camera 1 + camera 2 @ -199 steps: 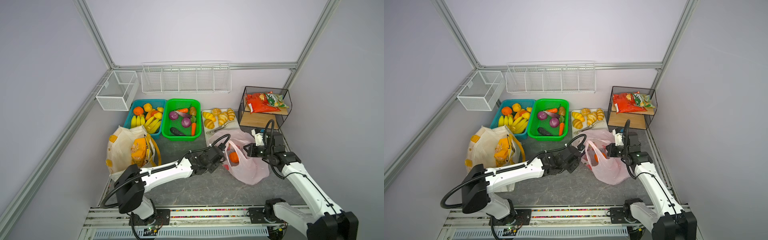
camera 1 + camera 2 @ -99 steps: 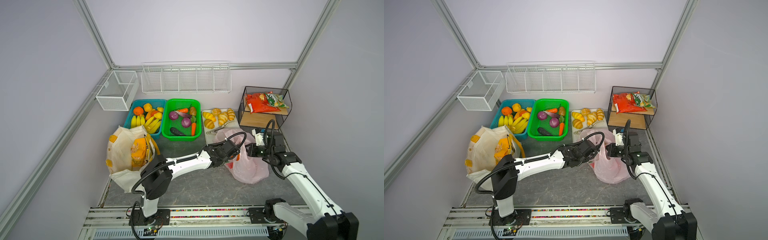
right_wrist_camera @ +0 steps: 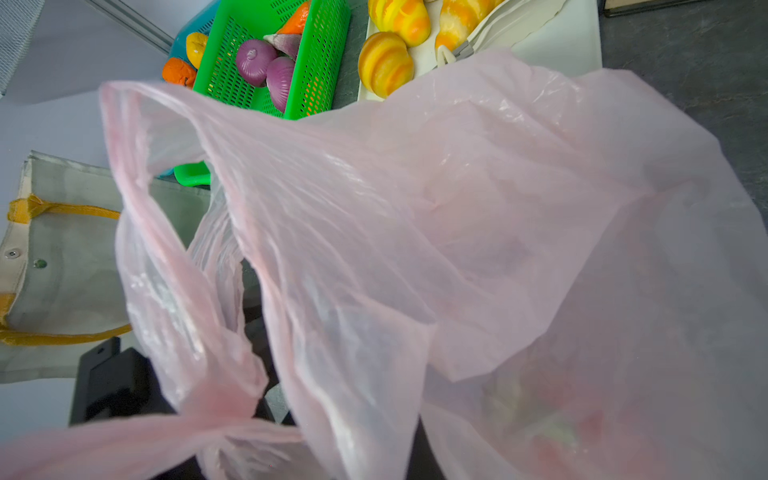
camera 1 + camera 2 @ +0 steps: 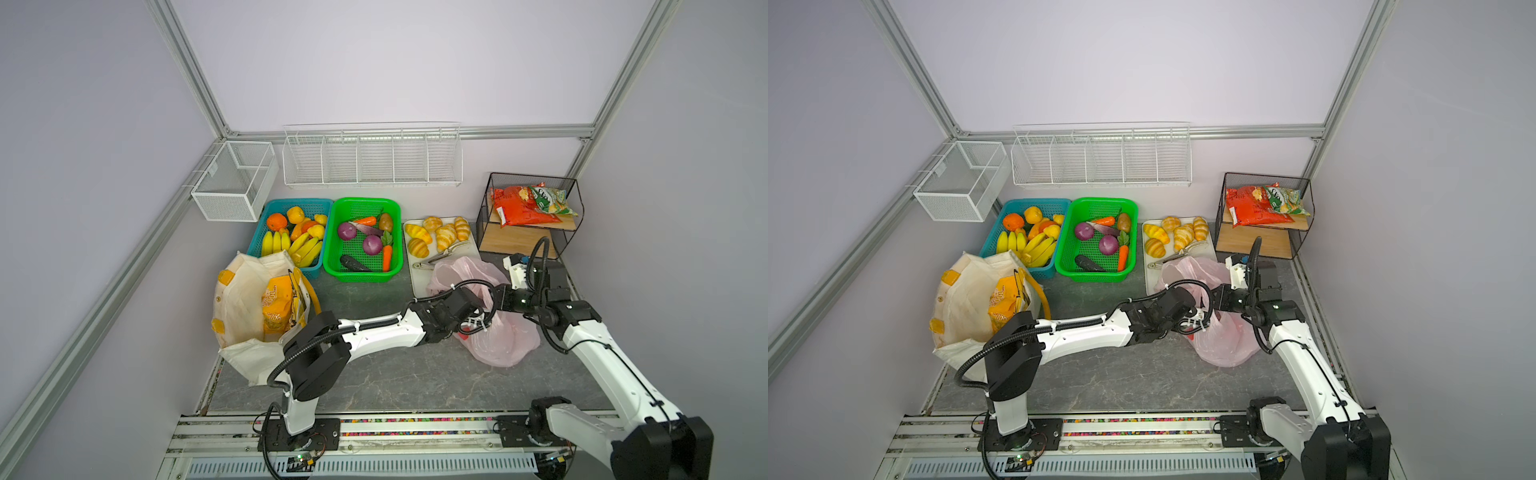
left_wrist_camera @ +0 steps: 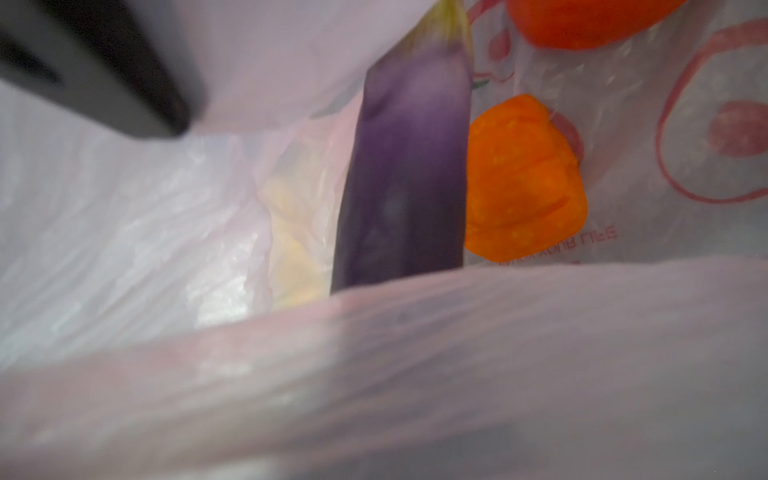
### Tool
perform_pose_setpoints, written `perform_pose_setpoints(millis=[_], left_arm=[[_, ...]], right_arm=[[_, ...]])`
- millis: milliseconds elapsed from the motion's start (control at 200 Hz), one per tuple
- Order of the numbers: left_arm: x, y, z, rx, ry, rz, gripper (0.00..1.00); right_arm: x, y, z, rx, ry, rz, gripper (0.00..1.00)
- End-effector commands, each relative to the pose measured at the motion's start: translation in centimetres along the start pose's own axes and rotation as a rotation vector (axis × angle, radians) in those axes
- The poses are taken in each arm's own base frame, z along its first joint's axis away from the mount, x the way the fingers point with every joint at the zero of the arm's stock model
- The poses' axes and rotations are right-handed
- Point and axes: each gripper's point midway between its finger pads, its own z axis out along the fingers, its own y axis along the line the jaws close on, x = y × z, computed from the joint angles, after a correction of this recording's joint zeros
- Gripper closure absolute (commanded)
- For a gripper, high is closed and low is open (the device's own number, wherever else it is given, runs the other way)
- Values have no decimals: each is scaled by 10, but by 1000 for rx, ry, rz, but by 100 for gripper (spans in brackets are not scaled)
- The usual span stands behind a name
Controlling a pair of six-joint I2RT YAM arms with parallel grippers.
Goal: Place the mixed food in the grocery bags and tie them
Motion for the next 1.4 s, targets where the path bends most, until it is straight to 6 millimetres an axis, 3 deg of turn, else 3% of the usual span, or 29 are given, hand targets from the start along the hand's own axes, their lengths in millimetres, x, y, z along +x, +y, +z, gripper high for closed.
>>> perform_pose_setpoints(millis=[0, 170, 400, 560, 690, 1040, 1130, 1225, 1395], left_arm=[[-32, 5, 5, -13, -140, 58, 62], [-32, 10, 11, -59, -142, 22, 50], [-25, 18, -3, -99, -155, -83, 37], [-13, 21, -12, -117, -131, -152, 34], [-2, 25, -35, -130, -150, -261, 35], [29, -42, -100, 121, -268, -626, 38], [34, -50, -114, 155, -313, -766, 38], [49, -44, -121, 168, -343, -987, 38], [93, -12, -98, 117, -312, -1616, 30]], right_arm=[[-9, 7, -3, -29, -15, -1, 94], [-9, 3, -6, -7, -21, -8, 94], [-9, -3, -8, 16, -29, -7, 94], [-10, -5, -9, 23, -34, -6, 94], [-11, -9, -11, 42, -41, -5, 94], [-19, -11, -10, 39, -68, 16, 94], [-19, -11, -9, 35, -71, 19, 94], [-20, -10, -9, 28, -75, 19, 94], [-20, -10, -7, 18, -79, 22, 94]])
